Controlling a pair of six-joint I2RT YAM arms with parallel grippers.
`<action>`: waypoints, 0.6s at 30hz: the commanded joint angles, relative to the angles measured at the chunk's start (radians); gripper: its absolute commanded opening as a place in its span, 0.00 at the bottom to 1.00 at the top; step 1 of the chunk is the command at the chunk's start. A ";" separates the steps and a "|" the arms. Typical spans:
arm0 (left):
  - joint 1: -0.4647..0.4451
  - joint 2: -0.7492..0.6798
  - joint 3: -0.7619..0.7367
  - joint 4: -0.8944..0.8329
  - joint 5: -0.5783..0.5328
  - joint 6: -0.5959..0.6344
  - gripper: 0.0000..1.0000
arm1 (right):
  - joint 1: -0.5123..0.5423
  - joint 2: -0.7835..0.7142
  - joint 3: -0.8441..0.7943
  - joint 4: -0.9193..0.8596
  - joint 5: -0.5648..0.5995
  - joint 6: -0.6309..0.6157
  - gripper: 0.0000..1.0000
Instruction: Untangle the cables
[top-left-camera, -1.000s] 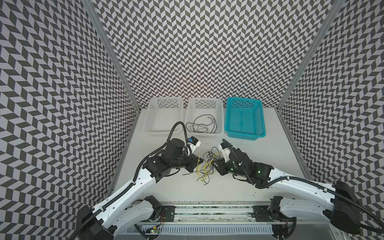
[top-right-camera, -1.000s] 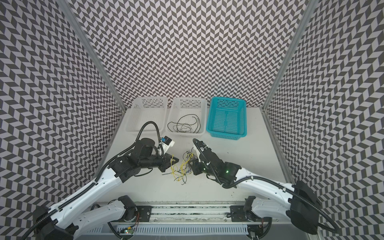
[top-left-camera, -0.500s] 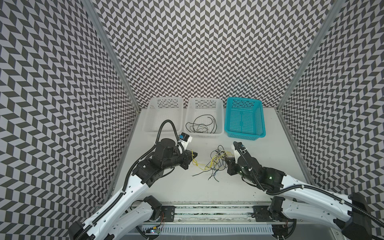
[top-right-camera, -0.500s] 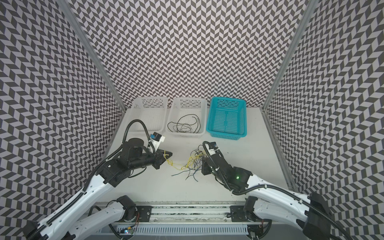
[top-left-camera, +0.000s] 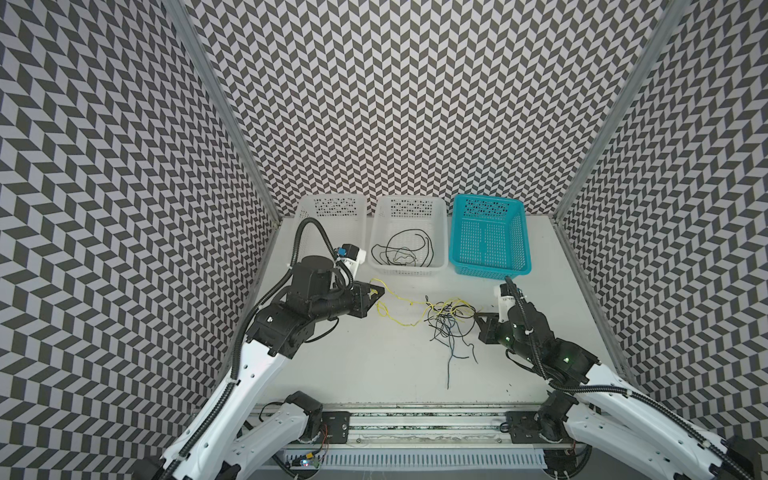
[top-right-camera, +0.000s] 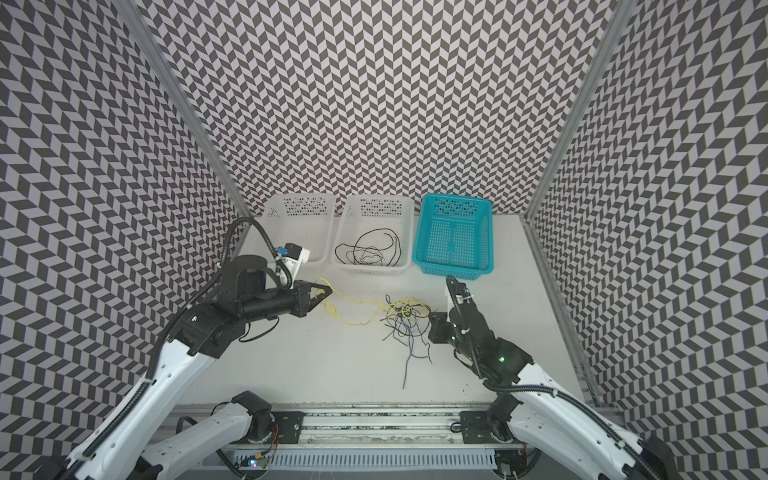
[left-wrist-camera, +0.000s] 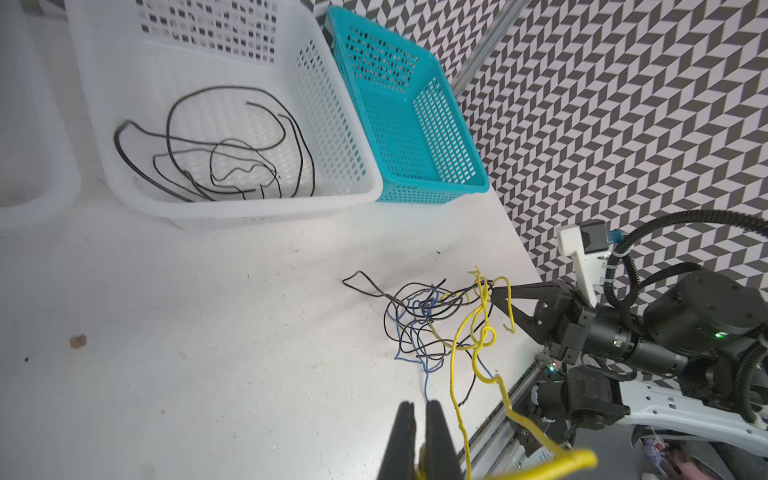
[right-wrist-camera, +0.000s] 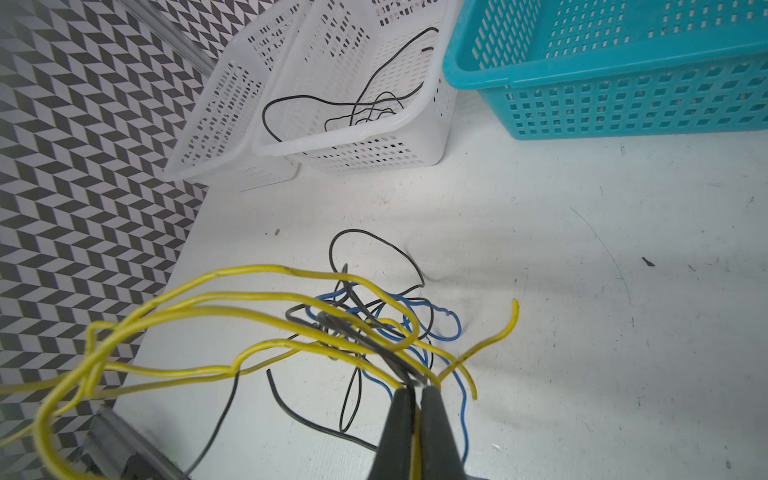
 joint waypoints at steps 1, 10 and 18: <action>0.021 0.054 0.024 -0.081 0.079 -0.023 0.00 | -0.025 -0.010 0.010 -0.155 -0.006 -0.070 0.08; -0.030 0.155 0.023 -0.091 0.112 0.004 0.00 | -0.024 -0.051 0.170 -0.182 -0.289 -0.310 0.49; -0.138 0.246 0.067 -0.116 0.052 0.040 0.00 | 0.061 0.019 0.201 0.119 -0.486 -0.318 0.55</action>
